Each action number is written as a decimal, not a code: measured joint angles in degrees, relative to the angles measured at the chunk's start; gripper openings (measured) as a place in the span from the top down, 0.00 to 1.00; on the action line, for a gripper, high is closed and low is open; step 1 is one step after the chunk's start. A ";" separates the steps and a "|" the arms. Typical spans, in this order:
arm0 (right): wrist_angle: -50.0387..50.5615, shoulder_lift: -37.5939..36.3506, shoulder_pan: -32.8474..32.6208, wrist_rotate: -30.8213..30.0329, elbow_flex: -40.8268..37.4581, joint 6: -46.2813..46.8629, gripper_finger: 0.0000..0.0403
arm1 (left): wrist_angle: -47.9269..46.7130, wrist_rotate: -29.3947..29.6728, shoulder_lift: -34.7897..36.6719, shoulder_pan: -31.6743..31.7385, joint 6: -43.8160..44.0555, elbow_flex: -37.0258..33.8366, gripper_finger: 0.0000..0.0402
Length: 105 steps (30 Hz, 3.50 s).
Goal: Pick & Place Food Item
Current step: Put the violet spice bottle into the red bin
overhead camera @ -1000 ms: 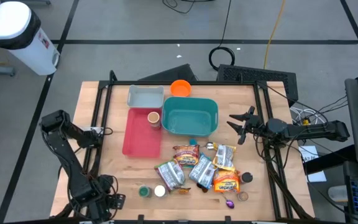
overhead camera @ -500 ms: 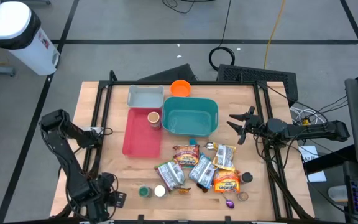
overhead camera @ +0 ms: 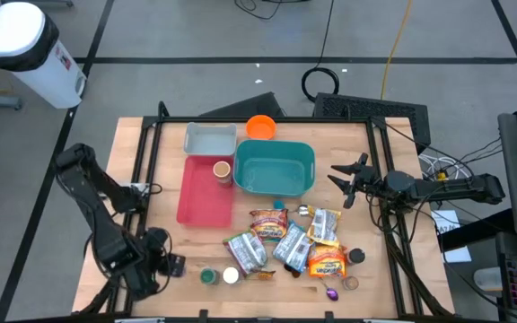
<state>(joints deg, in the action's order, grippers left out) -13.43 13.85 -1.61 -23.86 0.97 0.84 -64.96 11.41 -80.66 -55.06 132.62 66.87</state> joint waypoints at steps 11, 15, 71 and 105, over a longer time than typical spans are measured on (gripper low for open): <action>0.00 0.00 0.02 0.00 -0.02 0.00 0.63 | 9.08 14.94 7.40 15.82 -31.28 0.00 0.50; 0.00 0.00 0.01 0.00 0.00 0.00 0.63 | 13.70 15.58 8.77 22.79 -44.93 0.09 0.50; -0.02 0.04 0.00 0.03 -0.01 0.00 0.63 | -21.81 -4.45 3.80 77.96 -110.80 19.00 0.50; 0.00 0.05 0.00 0.11 -0.01 0.00 0.63 | 3.23 -11.55 0.43 63.72 -97.45 -2.44 0.50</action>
<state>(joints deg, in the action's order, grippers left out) -13.43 13.90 -1.61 -23.75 0.96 0.84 -61.73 -0.14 -80.22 8.66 35.17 64.43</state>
